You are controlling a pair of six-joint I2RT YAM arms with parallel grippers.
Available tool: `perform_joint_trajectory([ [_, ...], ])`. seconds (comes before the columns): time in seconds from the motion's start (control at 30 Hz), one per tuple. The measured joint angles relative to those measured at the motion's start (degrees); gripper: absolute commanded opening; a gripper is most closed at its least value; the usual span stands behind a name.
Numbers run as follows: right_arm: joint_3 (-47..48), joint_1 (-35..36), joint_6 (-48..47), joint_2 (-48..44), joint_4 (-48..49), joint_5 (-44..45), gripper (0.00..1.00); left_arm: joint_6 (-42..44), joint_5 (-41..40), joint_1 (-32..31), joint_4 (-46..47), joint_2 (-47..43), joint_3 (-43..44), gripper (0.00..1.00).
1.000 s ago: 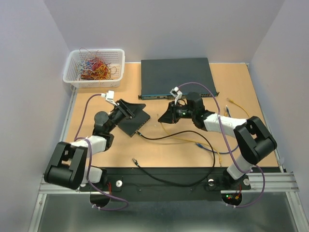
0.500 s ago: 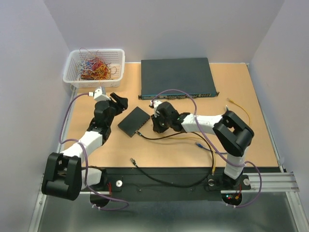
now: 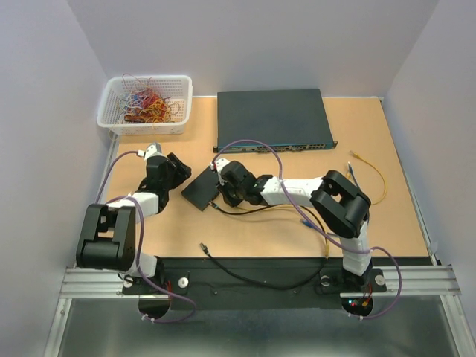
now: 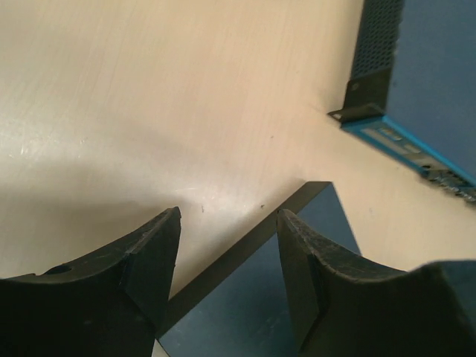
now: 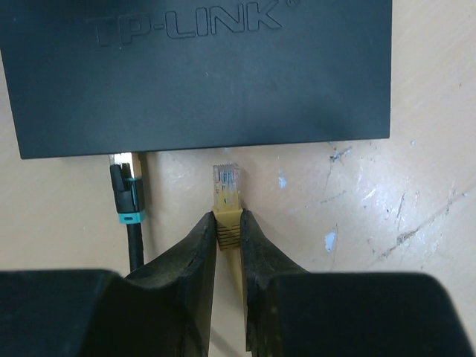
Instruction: Insert the plug into the switch port
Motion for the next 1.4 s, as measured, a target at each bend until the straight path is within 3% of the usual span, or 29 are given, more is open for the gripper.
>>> perform_joint_trajectory([
  [0.47,8.9,0.7,-0.5,5.1,-6.1,2.0,0.00,0.3,6.1,0.3,-0.5,9.5,3.7,0.61],
  [1.4,18.0,4.3,-1.2,9.2,-16.0,10.7,0.00,2.6,8.4,0.3,-2.1,11.1,6.1,0.58],
])
